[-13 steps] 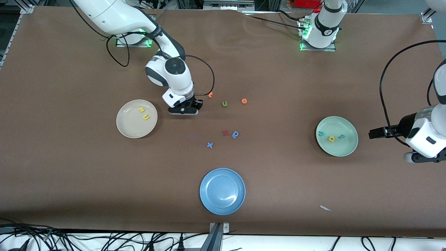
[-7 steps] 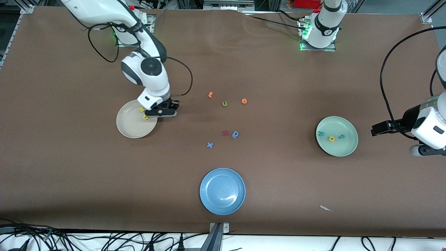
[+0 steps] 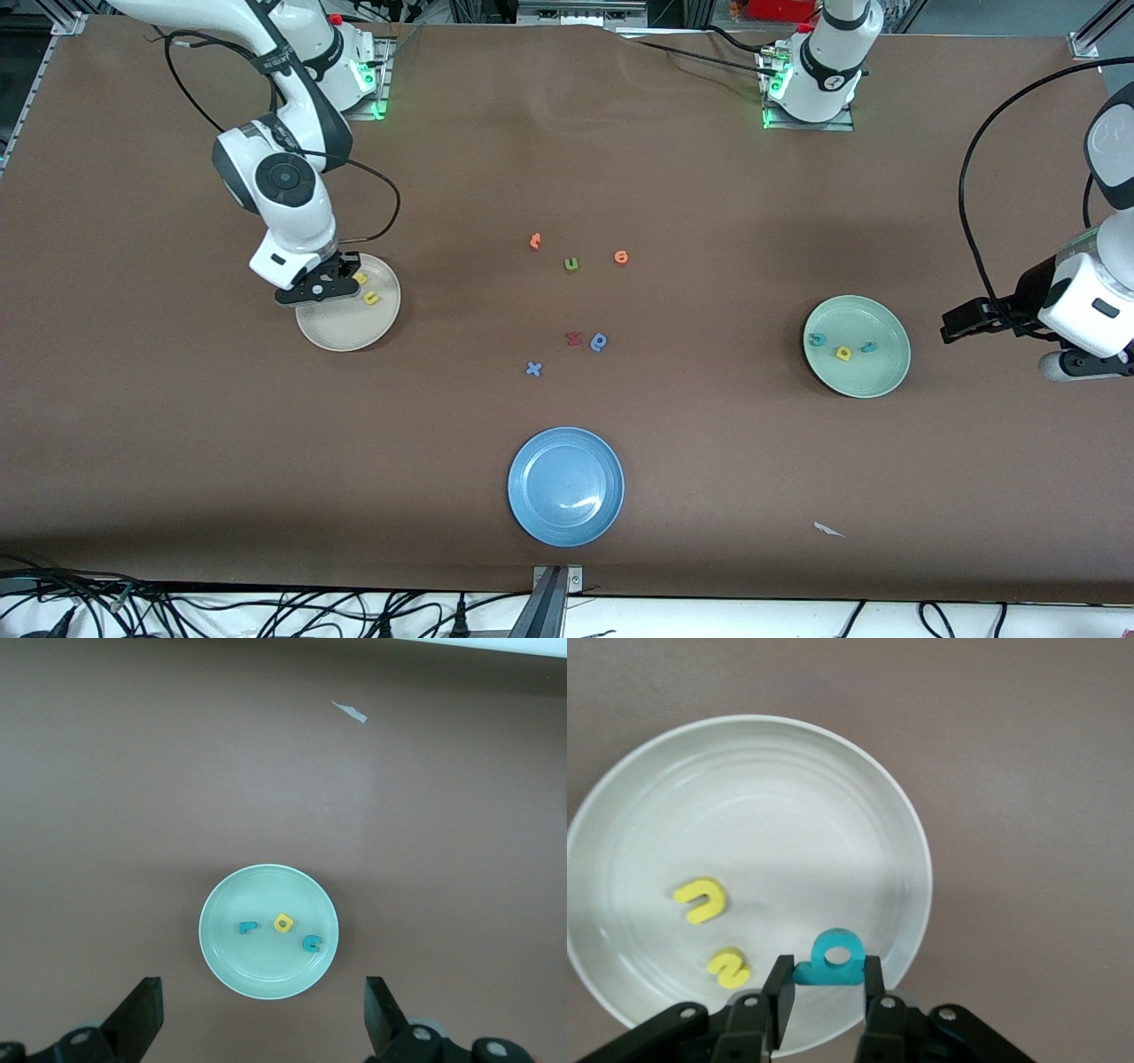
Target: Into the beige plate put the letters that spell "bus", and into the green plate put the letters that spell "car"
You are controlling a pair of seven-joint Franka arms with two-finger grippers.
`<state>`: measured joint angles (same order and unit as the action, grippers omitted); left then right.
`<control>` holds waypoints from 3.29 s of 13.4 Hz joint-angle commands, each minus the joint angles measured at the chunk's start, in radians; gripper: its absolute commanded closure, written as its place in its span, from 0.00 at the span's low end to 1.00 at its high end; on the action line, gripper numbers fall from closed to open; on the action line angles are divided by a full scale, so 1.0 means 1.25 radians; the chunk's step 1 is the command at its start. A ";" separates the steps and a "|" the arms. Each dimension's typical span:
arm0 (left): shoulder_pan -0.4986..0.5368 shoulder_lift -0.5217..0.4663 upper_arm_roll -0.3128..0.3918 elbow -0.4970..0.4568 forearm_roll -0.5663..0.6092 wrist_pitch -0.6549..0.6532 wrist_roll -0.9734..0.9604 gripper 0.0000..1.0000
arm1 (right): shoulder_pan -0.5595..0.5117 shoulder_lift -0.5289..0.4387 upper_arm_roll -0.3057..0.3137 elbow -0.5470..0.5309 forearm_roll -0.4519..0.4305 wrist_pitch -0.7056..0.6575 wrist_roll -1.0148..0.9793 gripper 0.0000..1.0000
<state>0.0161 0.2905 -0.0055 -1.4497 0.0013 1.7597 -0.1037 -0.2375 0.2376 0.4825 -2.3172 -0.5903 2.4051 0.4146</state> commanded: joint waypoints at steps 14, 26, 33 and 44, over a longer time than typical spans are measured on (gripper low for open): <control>-0.020 -0.007 0.002 -0.002 -0.017 -0.019 0.039 0.00 | -0.005 -0.072 0.040 0.246 0.347 -0.262 -0.022 0.00; -0.026 -0.009 -0.007 0.001 -0.018 -0.019 0.038 0.00 | 0.224 -0.082 -0.406 0.641 0.521 -0.682 -0.294 0.00; -0.026 -0.011 -0.008 0.001 -0.018 -0.019 0.038 0.00 | 0.224 -0.075 -0.403 0.667 0.507 -0.694 -0.299 0.00; -0.025 -0.010 -0.002 0.011 -0.010 -0.019 0.039 0.00 | 0.231 -0.081 -0.401 0.670 0.451 -0.699 -0.298 0.00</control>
<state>-0.0127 0.2838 -0.0141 -1.4467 0.0011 1.7514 -0.0751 0.0411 0.1305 -0.0086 -1.5056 -0.0145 1.5553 0.0522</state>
